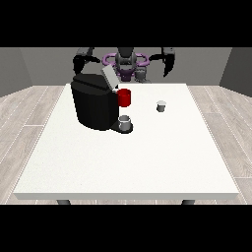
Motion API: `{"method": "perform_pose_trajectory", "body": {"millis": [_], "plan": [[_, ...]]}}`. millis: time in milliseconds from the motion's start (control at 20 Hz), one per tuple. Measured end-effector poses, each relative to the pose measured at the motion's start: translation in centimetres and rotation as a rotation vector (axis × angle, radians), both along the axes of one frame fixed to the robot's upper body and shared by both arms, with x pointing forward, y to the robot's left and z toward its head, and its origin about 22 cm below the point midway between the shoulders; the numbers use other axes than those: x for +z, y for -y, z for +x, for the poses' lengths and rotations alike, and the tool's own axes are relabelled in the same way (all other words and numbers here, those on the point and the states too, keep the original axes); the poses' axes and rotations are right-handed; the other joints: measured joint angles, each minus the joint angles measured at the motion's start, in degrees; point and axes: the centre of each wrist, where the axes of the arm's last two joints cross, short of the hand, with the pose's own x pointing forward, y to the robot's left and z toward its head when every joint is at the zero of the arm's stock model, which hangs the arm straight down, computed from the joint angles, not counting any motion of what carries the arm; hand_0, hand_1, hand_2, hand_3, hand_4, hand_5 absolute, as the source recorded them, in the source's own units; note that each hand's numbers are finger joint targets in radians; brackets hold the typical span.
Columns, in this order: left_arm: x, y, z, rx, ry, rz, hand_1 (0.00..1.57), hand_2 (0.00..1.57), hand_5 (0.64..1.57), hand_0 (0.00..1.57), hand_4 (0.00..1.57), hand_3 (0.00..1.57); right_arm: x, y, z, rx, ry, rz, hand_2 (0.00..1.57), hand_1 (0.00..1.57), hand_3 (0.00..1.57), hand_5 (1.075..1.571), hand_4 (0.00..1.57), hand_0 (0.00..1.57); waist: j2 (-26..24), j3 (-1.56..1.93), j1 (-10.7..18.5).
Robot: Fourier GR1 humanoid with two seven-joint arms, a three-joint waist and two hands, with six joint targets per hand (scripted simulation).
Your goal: Insert the coffee pod into the coffee machine and close the lid
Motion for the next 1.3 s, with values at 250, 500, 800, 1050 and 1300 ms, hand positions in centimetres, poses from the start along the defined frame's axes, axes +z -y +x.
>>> {"method": "perform_pose_trajectory", "body": {"millis": [250,500,800,1050,1300], "plan": [[0.4,-2.1,1.3,0.015,-0.020,0.148,0.00,0.00,1.571,0.00,0.00,0.00,0.3,0.1,0.5,0.010,0.039,-0.008,0.00,0.00,0.00,1.571,0.23,0.00,2.2,0.02,-1.1],[1.0,-3.9,2.9,0.040,-0.036,0.312,0.00,0.00,1.571,0.00,0.00,0.00,0.3,-0.5,1.2,0.034,0.090,0.005,0.00,0.00,0.00,1.571,0.40,0.00,5.2,0.01,-2.7],[1.5,-6.5,4.9,0.079,-0.026,0.505,0.00,0.00,1.571,0.00,0.00,0.00,1.4,-2.1,2.4,0.049,0.141,-0.016,0.00,0.00,0.00,1.571,0.49,0.00,10.5,0.00,-5.2],[1.9,-8.0,6.8,0.116,-0.031,0.627,0.00,0.00,1.571,0.00,0.00,0.00,2.1,-3.4,3.2,0.069,0.157,-0.036,0.00,0.00,0.00,1.571,0.45,0.00,14.5,-0.01,-7.0],[2.0,-9.6,8.2,0.130,-0.080,0.707,0.00,0.00,1.571,0.00,0.00,0.00,2.4,-3.3,3.8,0.067,0.165,-0.042,0.00,0.00,0.00,1.571,0.42,0.00,16.5,-0.01,-8.3]]}}
